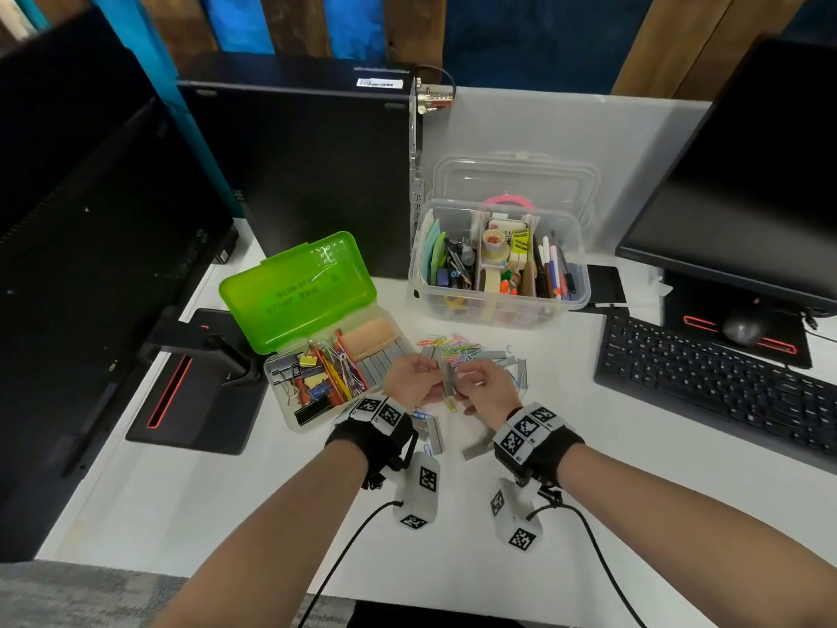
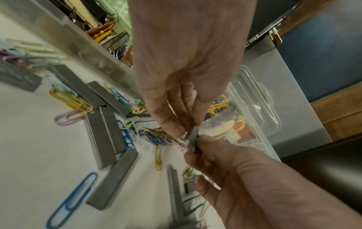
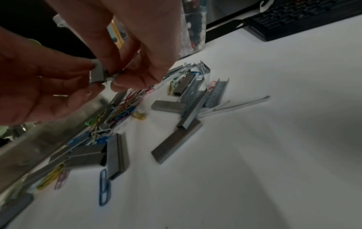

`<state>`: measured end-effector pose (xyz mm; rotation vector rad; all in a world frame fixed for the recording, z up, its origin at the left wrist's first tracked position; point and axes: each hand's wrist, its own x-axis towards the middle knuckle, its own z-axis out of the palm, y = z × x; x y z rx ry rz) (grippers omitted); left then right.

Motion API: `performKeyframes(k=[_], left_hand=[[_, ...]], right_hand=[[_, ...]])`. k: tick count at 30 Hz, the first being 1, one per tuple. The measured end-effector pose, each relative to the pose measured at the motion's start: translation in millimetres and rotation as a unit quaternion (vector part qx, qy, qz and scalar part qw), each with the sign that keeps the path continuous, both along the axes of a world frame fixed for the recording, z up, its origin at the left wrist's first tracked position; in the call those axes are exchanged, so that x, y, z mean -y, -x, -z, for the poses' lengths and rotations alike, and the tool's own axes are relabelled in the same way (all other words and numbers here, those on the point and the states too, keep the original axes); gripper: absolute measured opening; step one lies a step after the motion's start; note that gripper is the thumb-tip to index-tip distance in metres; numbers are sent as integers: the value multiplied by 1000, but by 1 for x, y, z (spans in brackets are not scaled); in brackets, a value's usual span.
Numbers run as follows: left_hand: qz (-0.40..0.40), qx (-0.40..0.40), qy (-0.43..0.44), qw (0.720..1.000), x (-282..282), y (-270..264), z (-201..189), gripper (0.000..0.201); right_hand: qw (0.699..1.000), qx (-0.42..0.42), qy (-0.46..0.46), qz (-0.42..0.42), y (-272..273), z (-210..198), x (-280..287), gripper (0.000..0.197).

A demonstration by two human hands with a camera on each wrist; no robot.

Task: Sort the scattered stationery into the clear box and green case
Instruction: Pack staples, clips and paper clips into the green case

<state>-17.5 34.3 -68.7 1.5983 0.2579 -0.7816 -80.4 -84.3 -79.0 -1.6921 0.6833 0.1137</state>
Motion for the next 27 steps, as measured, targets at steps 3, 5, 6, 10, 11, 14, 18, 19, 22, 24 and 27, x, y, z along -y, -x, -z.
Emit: performKeyframes(k=[3, 5, 6, 10, 11, 14, 18, 19, 22, 24, 27], left_hand=[[-13, -4, 18, 1000, -1, -4, 0, 18], [-9, -6, 28, 1000, -3, -5, -3, 19], [-7, -6, 33, 999, -3, -5, -4, 18], [1, -4, 53, 999, -4, -6, -5, 16], [1, -4, 59, 998, -4, -6, -5, 16], [6, 0, 72, 997, -5, -7, -5, 16], [-3, 5, 84, 996, -5, -8, -4, 16], [-4, 7, 84, 996, -5, -9, -3, 16], [-7, 21, 63, 998, -8, -12, 0, 16], [-9, 27, 53, 998, -9, -14, 1, 17], [-29, 35, 45, 998, -10, -15, 3, 23]], right_hand=[[999, 13, -37, -5, -3, -3, 1, 23], [999, 16, -42, -6, -6, -5, 1, 24], [999, 13, -43, -6, -8, -5, 2, 24], [999, -10, -51, -8, -12, -6, 4, 24], [998, -16, -55, 2, -12, -6, 4, 24], [998, -39, -53, 12, -13, -5, 4, 25], [997, -20, -66, -30, -14, -9, -2, 25], [996, -16, -79, -30, -14, -9, -3, 23], [994, -8, -109, -30, -15, -8, -3, 20], [993, -12, -118, -30, -15, -7, -1, 25], [992, -14, -119, -42, -15, -8, -1, 27]])
